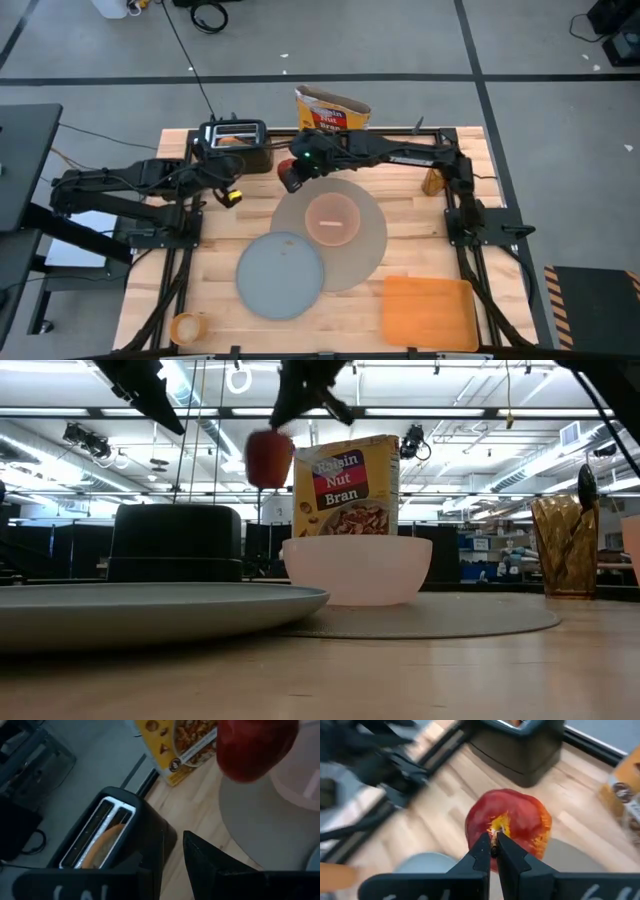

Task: Arrange a breakfast setting
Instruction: Put the red apple on the gray placemat at the top left of the orange bowl

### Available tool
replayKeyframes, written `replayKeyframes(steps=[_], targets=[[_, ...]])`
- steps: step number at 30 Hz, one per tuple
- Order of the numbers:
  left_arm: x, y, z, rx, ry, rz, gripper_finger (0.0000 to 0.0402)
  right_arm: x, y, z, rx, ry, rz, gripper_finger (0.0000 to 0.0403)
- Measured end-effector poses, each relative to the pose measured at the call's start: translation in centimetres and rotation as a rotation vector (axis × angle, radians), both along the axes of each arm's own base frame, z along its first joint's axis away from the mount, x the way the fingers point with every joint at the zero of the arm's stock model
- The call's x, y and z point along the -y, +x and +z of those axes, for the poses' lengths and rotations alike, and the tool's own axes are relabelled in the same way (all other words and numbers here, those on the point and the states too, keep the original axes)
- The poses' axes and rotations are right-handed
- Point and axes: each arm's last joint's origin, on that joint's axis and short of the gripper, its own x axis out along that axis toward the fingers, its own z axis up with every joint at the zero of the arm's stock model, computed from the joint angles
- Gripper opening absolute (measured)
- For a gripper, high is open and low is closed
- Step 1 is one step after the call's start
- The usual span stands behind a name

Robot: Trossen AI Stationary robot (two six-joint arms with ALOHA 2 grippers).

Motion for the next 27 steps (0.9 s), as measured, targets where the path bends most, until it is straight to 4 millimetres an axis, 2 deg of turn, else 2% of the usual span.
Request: replayKeyframes(steps=[8, 14, 20, 27], targets=[[-0.9, -0.3, 0.1, 0.029, -0.011, 0.071, 0.008, 2.2, 1.1, -4.1, -0.181, -0.034, 0.054, 0.0021], [-1.3, -0.1, 0.4, 0.067, -0.008, 0.099, 0.008, 2.6, 2.2, -6.6, -0.262, -0.083, 0.126, 0.0021], [-1.7, 0.1, 0.6, 0.108, -0.005, 0.123, 0.008, 2.8, 3.3, -10.1, -0.339, -0.036, 0.1, 0.0021], [-1.7, 0.1, 0.7, 0.121, -0.003, 0.123, 0.008, 2.7, 4.0, -11.5, -0.349, -0.029, 0.105, 0.0022]])
